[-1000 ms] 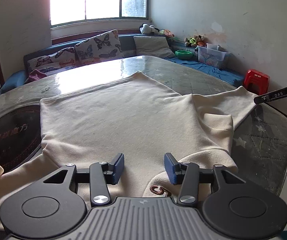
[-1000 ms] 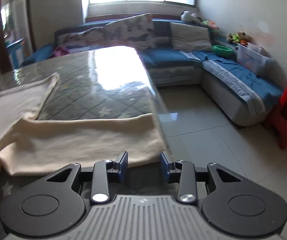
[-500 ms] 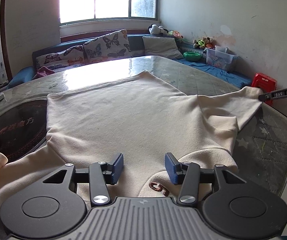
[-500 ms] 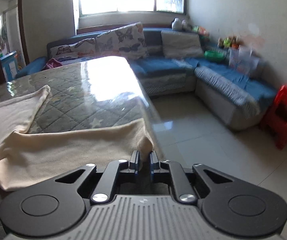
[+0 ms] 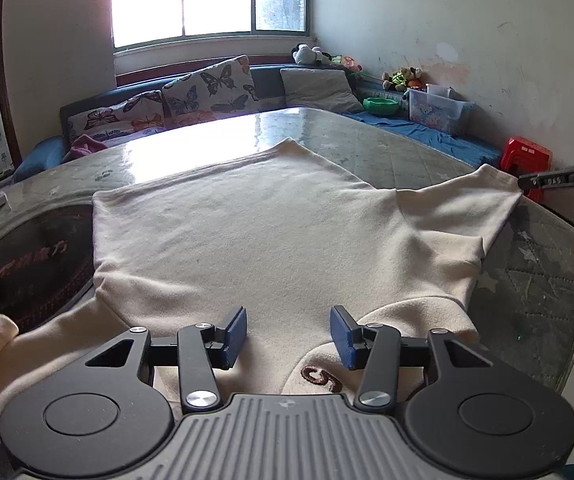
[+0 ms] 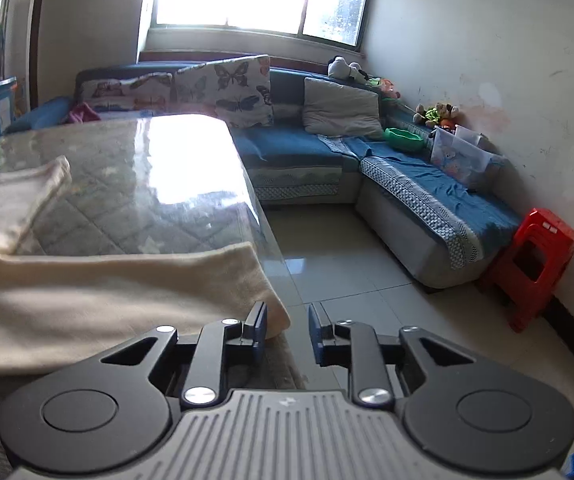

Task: Fold clothes

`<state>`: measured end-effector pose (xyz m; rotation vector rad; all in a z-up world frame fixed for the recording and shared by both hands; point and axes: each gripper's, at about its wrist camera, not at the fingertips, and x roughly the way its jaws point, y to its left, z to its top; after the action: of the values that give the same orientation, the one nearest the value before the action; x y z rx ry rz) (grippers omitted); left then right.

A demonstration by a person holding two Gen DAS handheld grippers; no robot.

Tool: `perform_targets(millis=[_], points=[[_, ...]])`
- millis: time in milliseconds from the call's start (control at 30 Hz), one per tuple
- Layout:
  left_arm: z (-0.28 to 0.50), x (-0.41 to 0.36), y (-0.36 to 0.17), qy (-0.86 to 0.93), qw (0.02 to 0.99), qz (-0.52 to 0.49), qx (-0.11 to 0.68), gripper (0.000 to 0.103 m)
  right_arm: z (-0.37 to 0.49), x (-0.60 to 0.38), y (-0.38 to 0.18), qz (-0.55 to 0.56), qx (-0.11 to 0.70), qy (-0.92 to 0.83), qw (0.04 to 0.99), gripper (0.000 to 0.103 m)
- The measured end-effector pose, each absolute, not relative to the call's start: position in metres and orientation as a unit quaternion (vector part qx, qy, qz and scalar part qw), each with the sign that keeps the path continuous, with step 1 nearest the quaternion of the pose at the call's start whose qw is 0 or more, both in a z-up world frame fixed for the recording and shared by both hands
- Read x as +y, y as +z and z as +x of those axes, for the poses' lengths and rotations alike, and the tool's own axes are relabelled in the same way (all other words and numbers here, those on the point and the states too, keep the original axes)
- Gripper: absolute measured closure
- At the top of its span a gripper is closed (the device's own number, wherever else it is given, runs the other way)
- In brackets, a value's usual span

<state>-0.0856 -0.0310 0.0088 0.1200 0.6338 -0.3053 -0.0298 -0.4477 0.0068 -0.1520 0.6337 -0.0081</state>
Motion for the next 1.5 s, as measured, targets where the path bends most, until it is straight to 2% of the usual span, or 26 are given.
perform_targets(millis=[33,133,267,467,700,900,1100,1367,1500], points=[[-0.086,-0.032,0.011,-0.152,0.938,0.058,0.307,0.053,-0.032,-0.442,0.011,-0.075,0.309,0.012,0.948,0.079],[-0.087,-0.035,0.018,-0.160,0.939,0.058,0.299,0.053,-0.037,-0.423,0.022,-0.077,0.301,0.061,0.949,0.068],[-0.088,-0.042,0.018,-0.168,0.937,0.065,0.299,0.053,-0.044,-0.398,0.037,-0.079,0.290,0.126,0.946,0.068],[-0.090,-0.044,0.007,-0.166,0.931,0.058,0.319,0.053,-0.042,-0.323,0.022,-0.114,0.292,0.267,0.911,0.068],[-0.091,-0.028,0.014,-0.153,0.935,0.038,0.317,0.053,-0.044,-0.309,0.011,-0.127,0.308,0.286,0.898,0.068],[-0.061,-0.002,0.023,-0.114,0.944,-0.007,0.308,0.053,-0.044,-0.297,0.003,-0.137,0.321,0.303,0.887,0.068],[-0.039,0.028,0.009,-0.054,0.941,-0.047,0.330,0.054,-0.046,-0.291,-0.001,-0.148,0.321,0.303,0.885,0.065],[-0.047,0.039,0.014,-0.041,0.943,-0.065,0.323,0.053,-0.041,-0.295,-0.001,-0.139,0.330,0.296,0.886,0.052],[-0.034,0.037,0.014,-0.033,0.944,-0.067,0.322,0.053,-0.042,-0.295,-0.002,-0.141,0.328,0.293,0.887,0.051]])
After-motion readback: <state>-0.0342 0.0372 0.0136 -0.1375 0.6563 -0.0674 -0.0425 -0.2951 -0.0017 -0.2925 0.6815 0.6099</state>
